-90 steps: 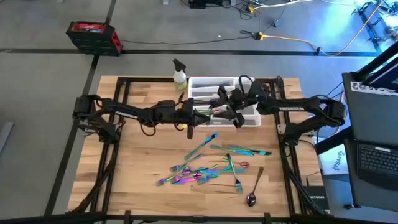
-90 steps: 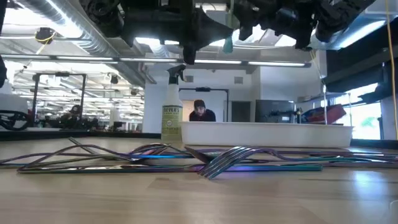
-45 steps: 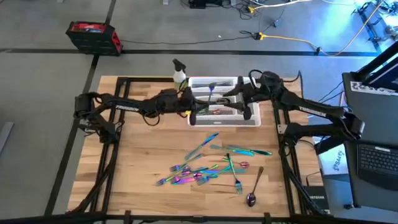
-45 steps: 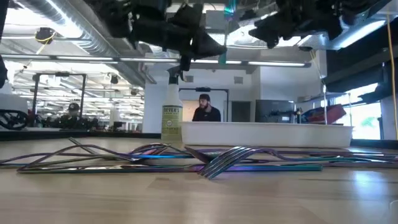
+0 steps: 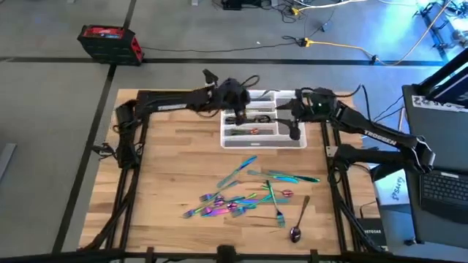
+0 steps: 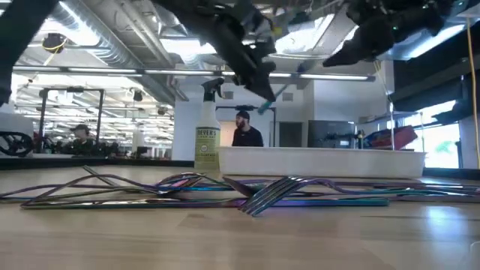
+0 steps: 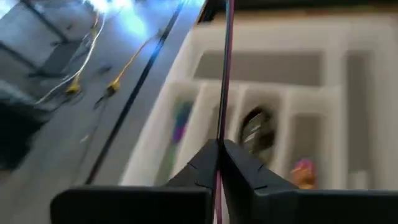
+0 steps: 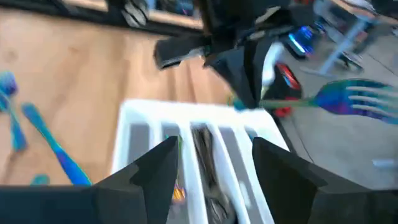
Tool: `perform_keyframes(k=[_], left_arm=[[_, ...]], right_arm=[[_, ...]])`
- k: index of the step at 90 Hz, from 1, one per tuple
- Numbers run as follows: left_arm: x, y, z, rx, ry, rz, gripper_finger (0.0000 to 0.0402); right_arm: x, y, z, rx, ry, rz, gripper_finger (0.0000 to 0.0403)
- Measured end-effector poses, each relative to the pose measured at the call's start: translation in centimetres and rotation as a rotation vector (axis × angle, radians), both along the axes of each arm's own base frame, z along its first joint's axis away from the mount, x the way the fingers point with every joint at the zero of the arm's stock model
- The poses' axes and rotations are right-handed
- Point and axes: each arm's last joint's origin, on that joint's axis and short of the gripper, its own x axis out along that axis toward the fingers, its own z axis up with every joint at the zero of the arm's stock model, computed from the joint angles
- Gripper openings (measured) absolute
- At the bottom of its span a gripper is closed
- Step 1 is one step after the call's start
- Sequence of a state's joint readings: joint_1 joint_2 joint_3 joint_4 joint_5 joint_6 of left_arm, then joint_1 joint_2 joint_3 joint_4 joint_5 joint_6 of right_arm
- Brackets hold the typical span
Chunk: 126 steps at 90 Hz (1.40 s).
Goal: Sort silverware
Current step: Put the blue fork on the white silverware tray
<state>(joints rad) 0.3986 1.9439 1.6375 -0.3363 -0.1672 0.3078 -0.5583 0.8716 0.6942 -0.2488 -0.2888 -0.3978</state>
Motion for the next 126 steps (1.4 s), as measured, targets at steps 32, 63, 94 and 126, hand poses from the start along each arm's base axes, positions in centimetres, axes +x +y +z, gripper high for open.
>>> perform_keyframes(k=[32,63,94,126], left_arm=[[1.1,5.4,-0.3,0.071,0.266,-0.068,0.0000],[0.1,8.5,-2.4,0.091,0.371,-0.182,0.0000],[-0.3,10.8,-7.8,0.016,0.506,-0.193,0.0000],[0.0,11.1,-9.3,-0.072,0.468,-0.088,0.0000]], right_arm=[[-1.8,1.0,0.7,0.002,0.001,-0.046,0.0190],[-2.1,1.0,0.8,0.018,-0.006,-0.110,0.0190],[-2.1,0.8,0.8,0.081,-0.026,-0.225,0.0190],[-2.1,0.7,0.5,0.107,-0.006,-0.253,0.0190]])
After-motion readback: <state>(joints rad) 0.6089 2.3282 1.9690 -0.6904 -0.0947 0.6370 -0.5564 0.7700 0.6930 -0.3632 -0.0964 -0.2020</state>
